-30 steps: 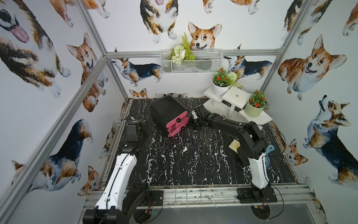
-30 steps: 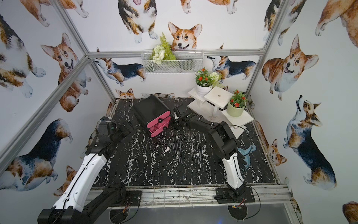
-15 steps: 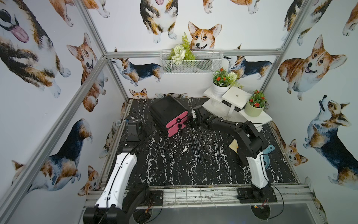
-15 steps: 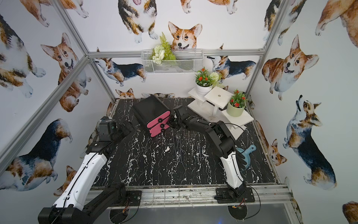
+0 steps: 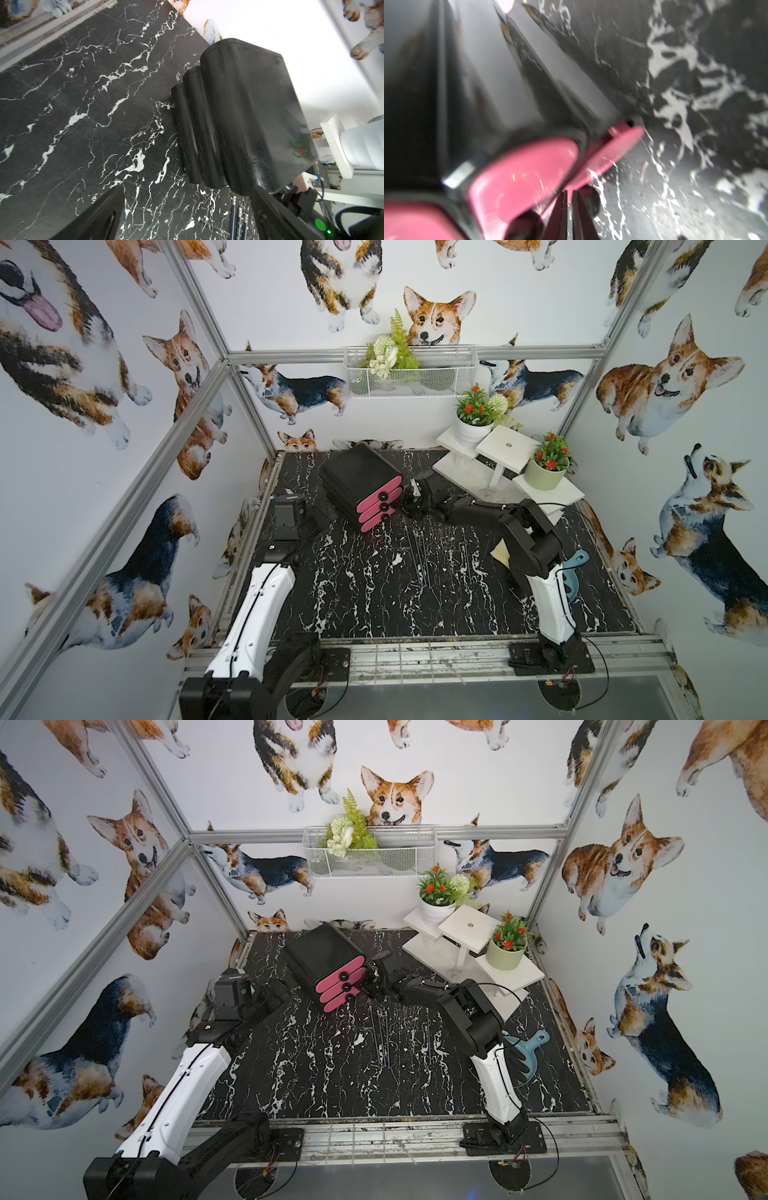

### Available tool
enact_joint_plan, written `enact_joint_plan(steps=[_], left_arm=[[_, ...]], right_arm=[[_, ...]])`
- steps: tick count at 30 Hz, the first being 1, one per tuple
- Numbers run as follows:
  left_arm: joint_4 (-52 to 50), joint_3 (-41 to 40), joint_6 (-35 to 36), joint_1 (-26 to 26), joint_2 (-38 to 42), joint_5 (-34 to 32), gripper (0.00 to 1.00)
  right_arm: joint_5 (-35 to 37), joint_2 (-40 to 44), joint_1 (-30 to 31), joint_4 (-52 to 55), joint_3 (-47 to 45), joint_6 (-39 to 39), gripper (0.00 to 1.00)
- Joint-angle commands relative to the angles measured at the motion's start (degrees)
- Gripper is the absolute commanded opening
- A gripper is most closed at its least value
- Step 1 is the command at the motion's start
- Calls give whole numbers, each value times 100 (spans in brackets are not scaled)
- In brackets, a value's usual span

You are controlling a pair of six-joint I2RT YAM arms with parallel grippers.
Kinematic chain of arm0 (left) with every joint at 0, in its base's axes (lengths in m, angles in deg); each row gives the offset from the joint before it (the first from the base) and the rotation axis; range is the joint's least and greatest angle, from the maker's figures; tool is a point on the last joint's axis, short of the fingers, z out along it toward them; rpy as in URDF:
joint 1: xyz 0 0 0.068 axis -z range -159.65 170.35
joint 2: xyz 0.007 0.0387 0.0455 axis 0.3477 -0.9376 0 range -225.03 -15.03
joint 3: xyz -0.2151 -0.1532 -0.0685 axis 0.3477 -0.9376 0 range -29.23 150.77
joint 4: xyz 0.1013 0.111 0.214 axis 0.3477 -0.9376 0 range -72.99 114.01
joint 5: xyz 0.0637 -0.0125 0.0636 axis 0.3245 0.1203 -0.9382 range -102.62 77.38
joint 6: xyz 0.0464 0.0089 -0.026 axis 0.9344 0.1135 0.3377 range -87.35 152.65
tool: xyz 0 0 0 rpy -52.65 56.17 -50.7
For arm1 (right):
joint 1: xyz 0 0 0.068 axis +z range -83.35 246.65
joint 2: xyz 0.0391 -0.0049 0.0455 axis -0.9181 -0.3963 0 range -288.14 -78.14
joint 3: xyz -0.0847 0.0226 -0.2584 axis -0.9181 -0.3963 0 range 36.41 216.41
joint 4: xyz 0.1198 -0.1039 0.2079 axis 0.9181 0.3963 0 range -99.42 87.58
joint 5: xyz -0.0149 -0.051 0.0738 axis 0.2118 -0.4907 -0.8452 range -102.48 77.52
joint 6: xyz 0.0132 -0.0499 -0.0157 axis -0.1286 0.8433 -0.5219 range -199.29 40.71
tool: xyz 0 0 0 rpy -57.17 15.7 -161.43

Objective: Please place the pencils in the drawer according to their color
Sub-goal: Close the drawer in the storage box, then open the drawer in the storage box.

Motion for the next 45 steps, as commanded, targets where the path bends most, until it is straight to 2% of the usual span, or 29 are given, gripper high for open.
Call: enact_joint_plan(steps=[1, 12, 27, 41, 45], left_arm=[[119, -132, -195, 91, 7, 241, 100], [240, -374, -454, 114, 38, 288, 100], [196, -316, -390, 108, -1, 232, 100], [177, -281, -375, 113, -30, 214, 100], [152, -256, -350, 113, -24, 188, 100]], right_arm=[[27, 122, 44, -506, -268, -103, 17], [-312, -91, 132, -1669, -857, -478, 35], [-516, -381, 159, -2015, -788, -535, 42], [-684, -651, 176, -2401, -665, -579, 38], [-701, -693, 181, -2472, -665, -579, 32]])
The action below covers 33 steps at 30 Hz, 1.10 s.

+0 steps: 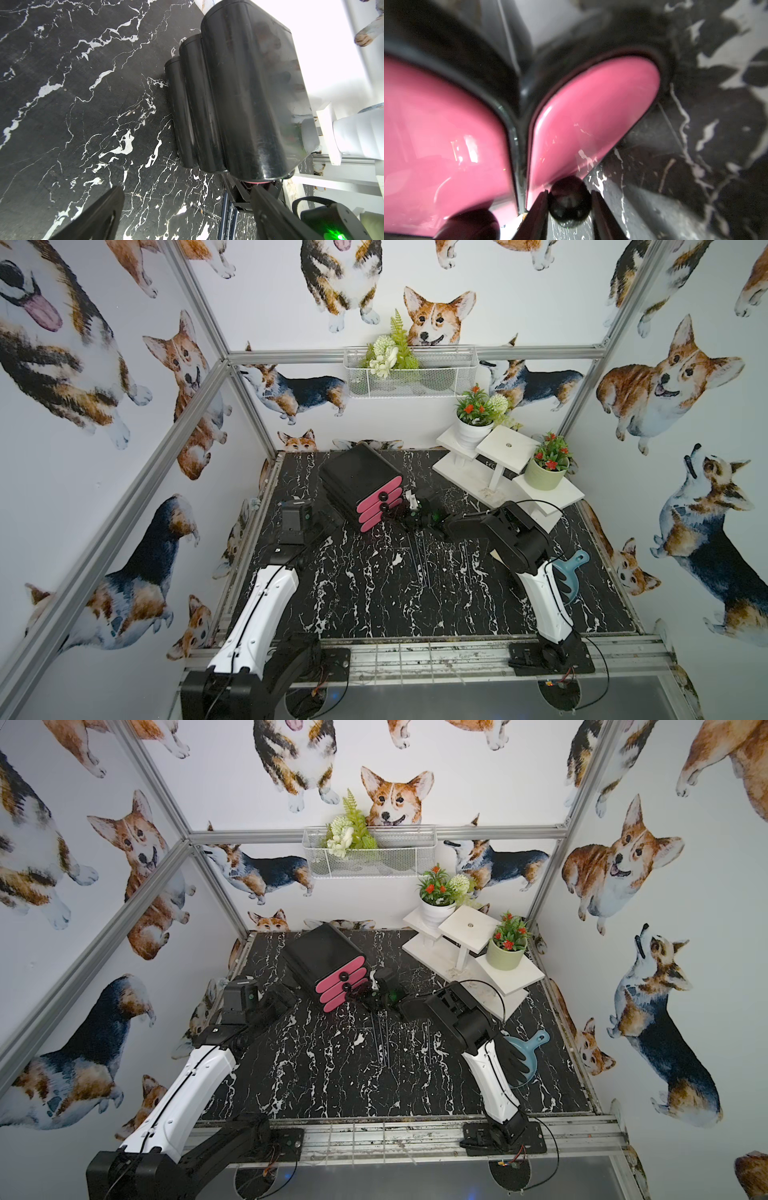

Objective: Please place the pencils in the drawer according to their color
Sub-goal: Open the drawer in the storage box.

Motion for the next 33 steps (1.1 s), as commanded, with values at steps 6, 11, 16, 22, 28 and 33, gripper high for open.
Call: enact_joint_plan(steps=[6, 11, 16, 22, 28, 33], left_arm=[[7, 120, 111, -6, -37, -61, 100], [9, 132, 128, -6, -22, -101, 100], [-9, 164, 150, -6, 8, -113, 100], [-54, 180, 176, -9, 84, -158, 100], [-51, 237, 182, -11, 125, -158, 100], [-38, 250, 168, -14, 155, -158, 100]], right_arm=[[-41, 20, 37, -189, -127, 36, 25], [15, 176, 72, -312, -447, 27, 21], [33, 362, 115, -280, -721, 36, 20], [59, 764, 134, -147, -1320, -39, 19], [63, 1155, 100, 85, -1715, -57, 19], [25, 1345, 89, 319, -1942, -105, 21]])
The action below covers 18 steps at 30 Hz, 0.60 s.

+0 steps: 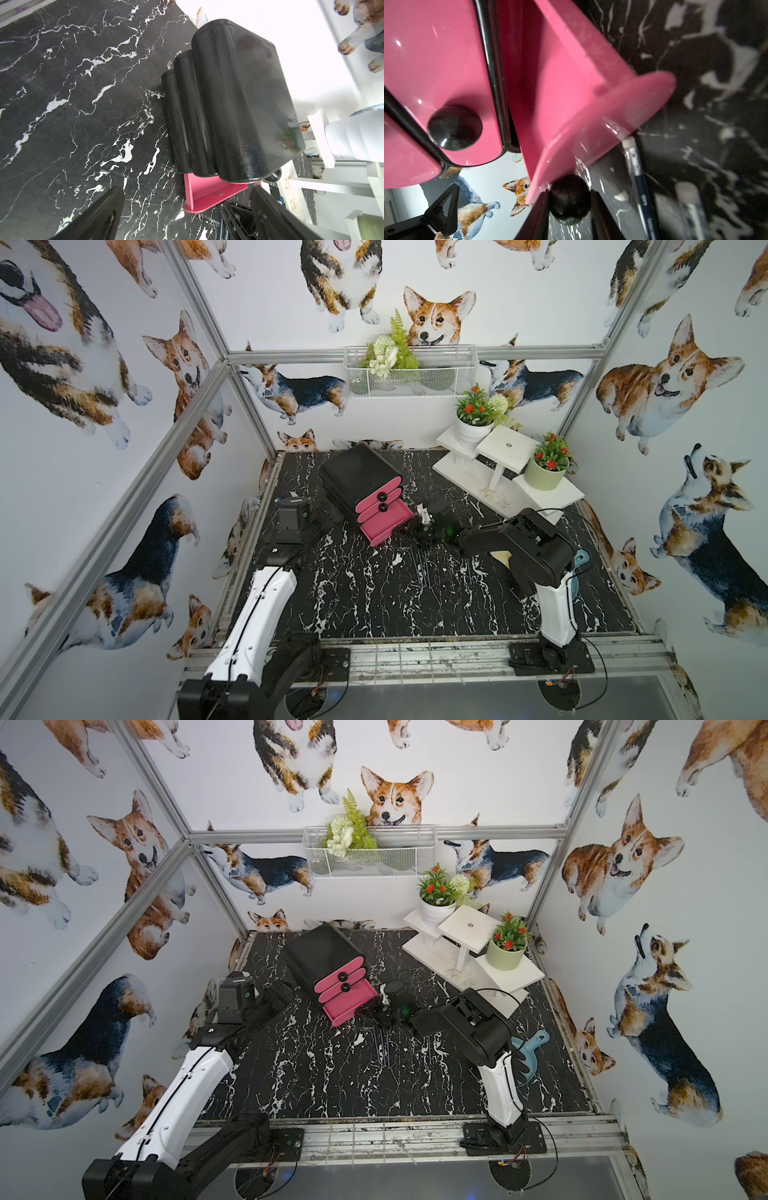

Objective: Please place the pencils in the drawer according to their color
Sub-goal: Open the drawer in the storage box.

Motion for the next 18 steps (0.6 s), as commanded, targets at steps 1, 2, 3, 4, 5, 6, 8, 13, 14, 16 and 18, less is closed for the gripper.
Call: enact_joint_plan(steps=[1, 2, 3, 4, 5, 6, 8, 13, 14, 16, 18], left_arm=[[37, 57, 43, -6, 42, -23, 100], [30, 57, 43, -6, 43, -20, 100], [30, 53, 43, -12, 50, -36, 100], [33, 58, 43, -6, 51, -37, 100], [22, 70, 52, -6, 44, -45, 100], [15, 82, 61, -10, 51, -47, 100], [13, 96, 61, -12, 47, -58, 100], [14, 110, 67, -10, 50, -81, 100], [7, 111, 70, -9, 52, -80, 100], [4, 113, 78, -12, 43, -80, 100], [-5, 115, 78, -8, 49, -97, 100]], right_arm=[[-65, 115, -20, 491, -125, -74, 21], [-81, 136, -29, 579, -150, -70, 21], [-109, 149, -28, 629, -161, -66, 22], [-155, 146, -36, 683, -176, -70, 22], [-206, 150, -45, 716, -188, -91, 22], [-239, 152, -54, 818, -186, -92, 22], [-306, 166, -64, 852, -234, -113, 22], [-376, 264, -99, 1094, -349, -106, 24], [-389, 289, -105, 1128, -376, -101, 23], [-405, 353, -108, 1201, -447, -93, 23], [-386, 441, -113, 1309, -529, -75, 24]])
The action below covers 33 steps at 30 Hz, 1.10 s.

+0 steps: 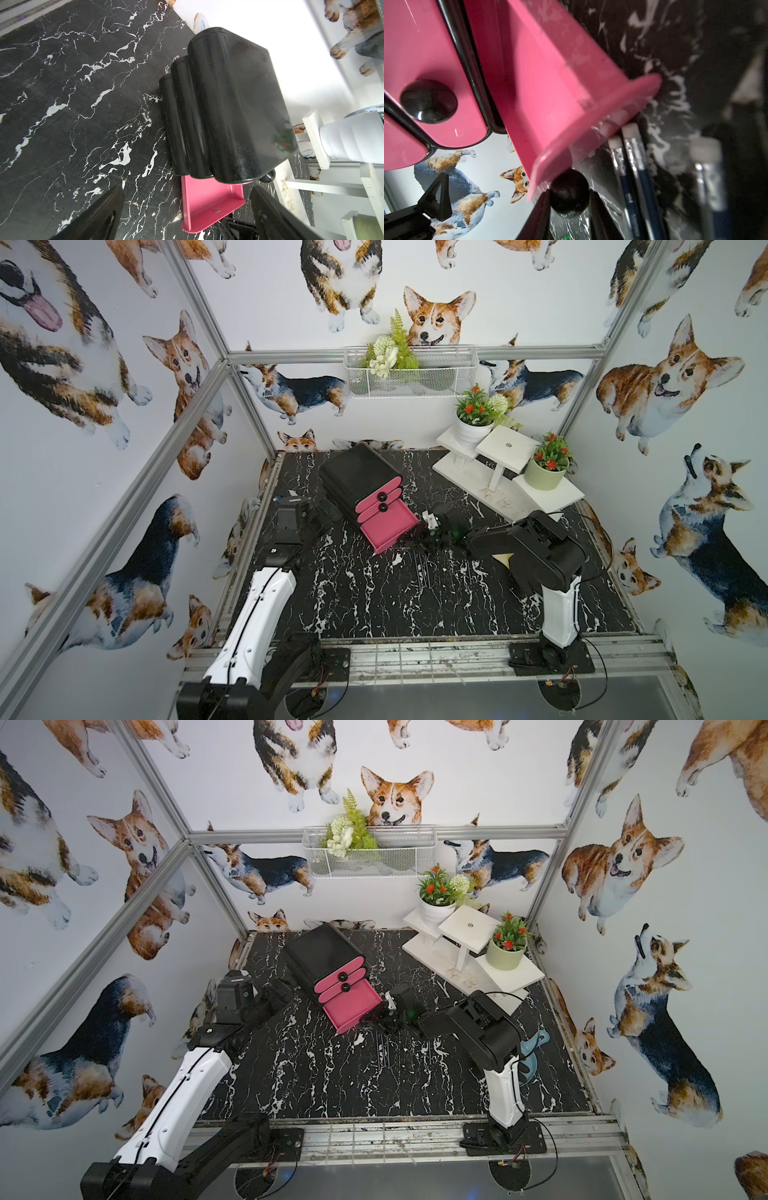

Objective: Please place the pencils in the drawer according to their color
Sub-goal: Open the drawer in the storage box.

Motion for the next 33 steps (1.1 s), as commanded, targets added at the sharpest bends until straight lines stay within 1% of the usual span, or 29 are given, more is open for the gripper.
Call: enact_joint_plan(steps=[1, 3, 6, 10, 13, 19, 23, 25, 27, 31, 33], left_arm=[[-3, 44, 74, -10, 11, -71, 100], [-3, 60, 74, -10, 1, -72, 100], [-3, 65, 75, -11, -5, -89, 100], [-3, 84, 89, -12, -3, -106, 100], [-45, 107, 113, -14, 16, -137, 100], [-82, 113, 161, -15, 48, -242, 100], [-82, 122, 188, -15, 31, -282, 100], [-77, 128, 201, -15, 14, -298, 100], [-73, 131, 205, -15, -21, -316, 100], [-38, 128, 199, -15, -91, -335, 100], [-13, 107, 167, -15, -98, -347, 100]], right_arm=[[-20, 109, -3, 914, -141, -30, 24], [1, 203, -5, 1072, -183, 17, 26], [0, 269, -14, 1335, -164, 97, 34], [-23, 353, -23, 1572, -147, 197, 41], [2, 526, -30, 1876, -92, 375, 43], [292, 1198, -14, 2971, 11, 949, 43], [690, 1634, -5, 3890, 118, 1417, 36], [1128, 1815, 40, 4488, 226, 1704, 32], [1555, 1876, 131, 5053, 407, 2018, 31], [2344, 1703, 532, 5966, 931, 2498, 31], [2522, 1554, 736, 6199, 1122, 2602, 31]])
